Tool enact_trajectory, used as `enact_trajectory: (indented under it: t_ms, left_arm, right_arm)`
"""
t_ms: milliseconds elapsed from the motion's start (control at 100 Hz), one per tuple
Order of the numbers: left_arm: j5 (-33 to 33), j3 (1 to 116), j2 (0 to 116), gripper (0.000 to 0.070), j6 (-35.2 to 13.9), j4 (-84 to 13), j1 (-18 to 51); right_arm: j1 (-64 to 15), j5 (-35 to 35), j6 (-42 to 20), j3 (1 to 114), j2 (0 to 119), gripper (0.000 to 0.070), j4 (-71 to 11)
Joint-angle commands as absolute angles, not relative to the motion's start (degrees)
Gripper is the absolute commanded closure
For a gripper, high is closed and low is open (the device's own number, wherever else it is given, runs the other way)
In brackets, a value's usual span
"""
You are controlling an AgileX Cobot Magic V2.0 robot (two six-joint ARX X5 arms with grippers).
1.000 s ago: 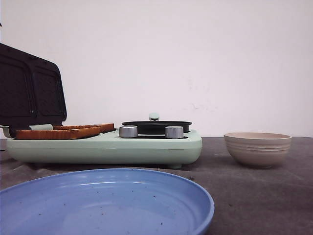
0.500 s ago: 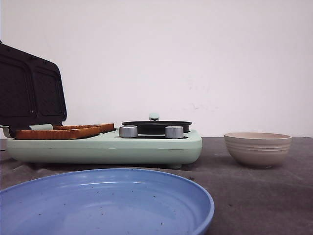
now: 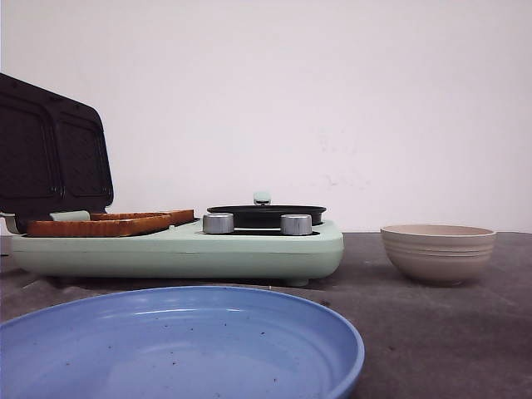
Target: Make breakfast with bread and shrimp
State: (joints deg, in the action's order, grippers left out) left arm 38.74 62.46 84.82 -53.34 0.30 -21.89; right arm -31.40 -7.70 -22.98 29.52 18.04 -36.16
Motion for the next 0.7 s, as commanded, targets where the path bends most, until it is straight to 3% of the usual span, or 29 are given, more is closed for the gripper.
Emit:
enact_trajectory:
  t_ms: [0,210,690]
  left_arm:
    - [39.0,63.5,86.0,0.0652,-53.2,1.3,-22.1]
    - [39.0,63.5,86.0,0.069,-52.7,1.3,-22.0]
    - [38.9,63.5,86.1,0.069,-50.9,1.1,-18.5]
  right_arm:
    - [-31.7,-8.0,-23.6,30.1,18.2,0.0285,-35.7]
    - [-31.7,-8.0,-23.7,30.1,18.2,0.0285,-35.7]
    - [-31.7,-8.0,-23.9,30.1,18.2,0.0285,-35.7]
